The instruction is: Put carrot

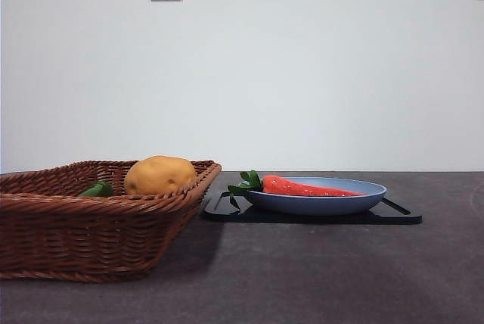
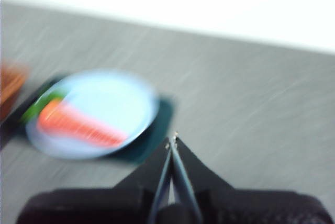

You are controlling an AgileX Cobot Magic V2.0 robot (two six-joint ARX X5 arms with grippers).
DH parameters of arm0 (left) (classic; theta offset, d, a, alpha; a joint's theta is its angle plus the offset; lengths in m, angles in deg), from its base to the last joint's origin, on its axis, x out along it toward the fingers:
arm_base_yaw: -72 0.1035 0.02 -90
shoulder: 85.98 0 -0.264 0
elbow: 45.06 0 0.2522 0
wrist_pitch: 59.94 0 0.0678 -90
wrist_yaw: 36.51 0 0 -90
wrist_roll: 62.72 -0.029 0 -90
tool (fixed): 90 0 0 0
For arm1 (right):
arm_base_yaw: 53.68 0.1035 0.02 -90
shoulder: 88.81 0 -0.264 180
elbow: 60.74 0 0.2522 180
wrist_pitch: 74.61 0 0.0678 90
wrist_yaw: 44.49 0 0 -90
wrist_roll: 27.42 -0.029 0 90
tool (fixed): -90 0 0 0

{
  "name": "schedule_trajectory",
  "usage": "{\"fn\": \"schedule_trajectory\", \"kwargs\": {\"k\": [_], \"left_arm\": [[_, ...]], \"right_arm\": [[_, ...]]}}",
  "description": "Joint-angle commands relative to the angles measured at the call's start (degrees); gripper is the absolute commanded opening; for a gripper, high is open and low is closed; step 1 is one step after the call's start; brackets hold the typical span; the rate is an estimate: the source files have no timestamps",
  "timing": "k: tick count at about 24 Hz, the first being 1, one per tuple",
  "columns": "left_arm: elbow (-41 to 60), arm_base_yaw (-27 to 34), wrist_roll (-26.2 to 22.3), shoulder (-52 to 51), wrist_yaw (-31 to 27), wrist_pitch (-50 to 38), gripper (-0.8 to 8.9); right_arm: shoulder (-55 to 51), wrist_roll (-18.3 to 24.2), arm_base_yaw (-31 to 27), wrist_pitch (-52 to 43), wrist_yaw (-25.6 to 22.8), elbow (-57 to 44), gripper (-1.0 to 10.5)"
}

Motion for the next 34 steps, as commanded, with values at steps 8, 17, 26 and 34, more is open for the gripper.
{"fn": "schedule_trajectory", "kwargs": {"k": [8,17,26,34], "left_arm": [[0.48,0.11,0.17,-0.24,-0.17,0.00,0.08],[0.48,0.11,0.17,-0.24,-0.17,0.00,0.08],[0.48,0.11,0.17,-0.24,-0.17,0.00,0.08],[0.48,0.11,0.17,-0.24,-0.17,0.00,0.08]], "right_arm": [[-12.17,-0.87,-15.19,-24.09,18.27,-23.34,0.0],[-17.86,-2.10,-15.91,-15.61,17.88,-26.23,0.0],[-18.71,-2.60,-16.11,-11.45,18.23,-26.23,0.0],[-18.58,-3.19,-16.24,-12.00,17.84,-26.23,0.0]]}}
